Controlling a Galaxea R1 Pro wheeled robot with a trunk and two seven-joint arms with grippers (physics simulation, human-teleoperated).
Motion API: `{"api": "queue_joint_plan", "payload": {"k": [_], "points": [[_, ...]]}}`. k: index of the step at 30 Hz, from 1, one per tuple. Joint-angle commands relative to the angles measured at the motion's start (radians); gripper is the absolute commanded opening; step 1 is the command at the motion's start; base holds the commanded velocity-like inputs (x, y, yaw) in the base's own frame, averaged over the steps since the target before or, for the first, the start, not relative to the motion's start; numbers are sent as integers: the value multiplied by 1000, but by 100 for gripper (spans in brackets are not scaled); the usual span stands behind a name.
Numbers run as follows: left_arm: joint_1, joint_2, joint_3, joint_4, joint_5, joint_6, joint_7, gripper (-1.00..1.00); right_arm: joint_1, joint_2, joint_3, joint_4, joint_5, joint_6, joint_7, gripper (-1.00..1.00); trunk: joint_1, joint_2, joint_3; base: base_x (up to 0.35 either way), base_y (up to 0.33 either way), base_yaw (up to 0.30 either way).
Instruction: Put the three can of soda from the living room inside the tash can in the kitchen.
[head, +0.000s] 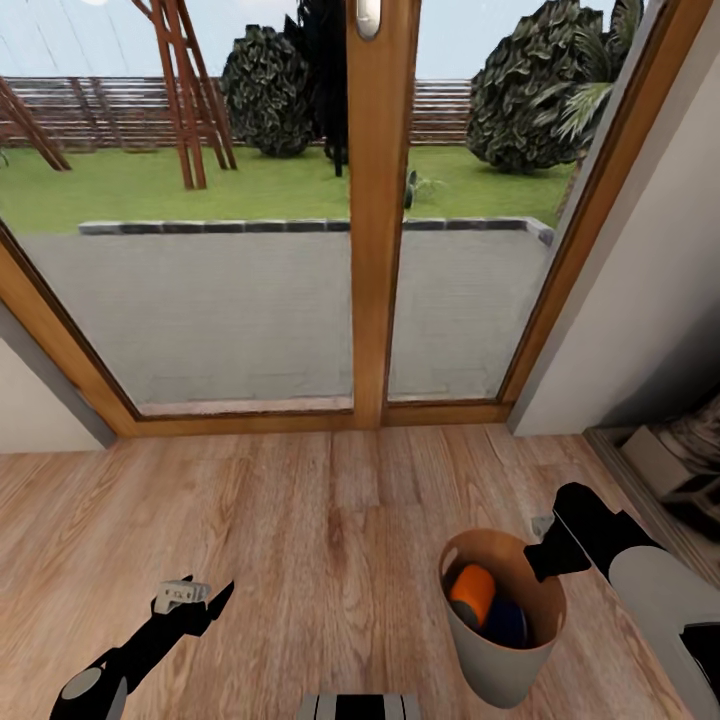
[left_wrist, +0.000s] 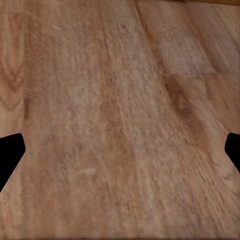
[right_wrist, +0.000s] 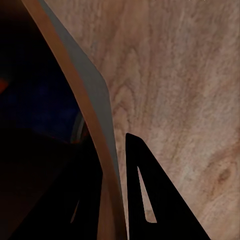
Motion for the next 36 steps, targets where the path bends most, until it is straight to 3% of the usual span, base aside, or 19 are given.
{"api": "queue_joint_plan", "payload": {"k": [1,9,31,36], "points": [[0,0,0,2,0,-1,0,100,0,1,-1,0,-14,5,3,-100,0,0,0,0,0,0],[0,0,0,6,0,-1,0,100,0,1,-1,0,-14,5,4,-100,3,-2,-27,0,0,0],[0,0,0,6,0,-1,0,100,0,2,-2,0,-20,5,15,-100,3,-2,-27,0,0,0],[0,0,0,6,-1,-1,0,100,0,2,-2,0,-20,5,15,-100,5,-3,-46,0,0,0]]}}
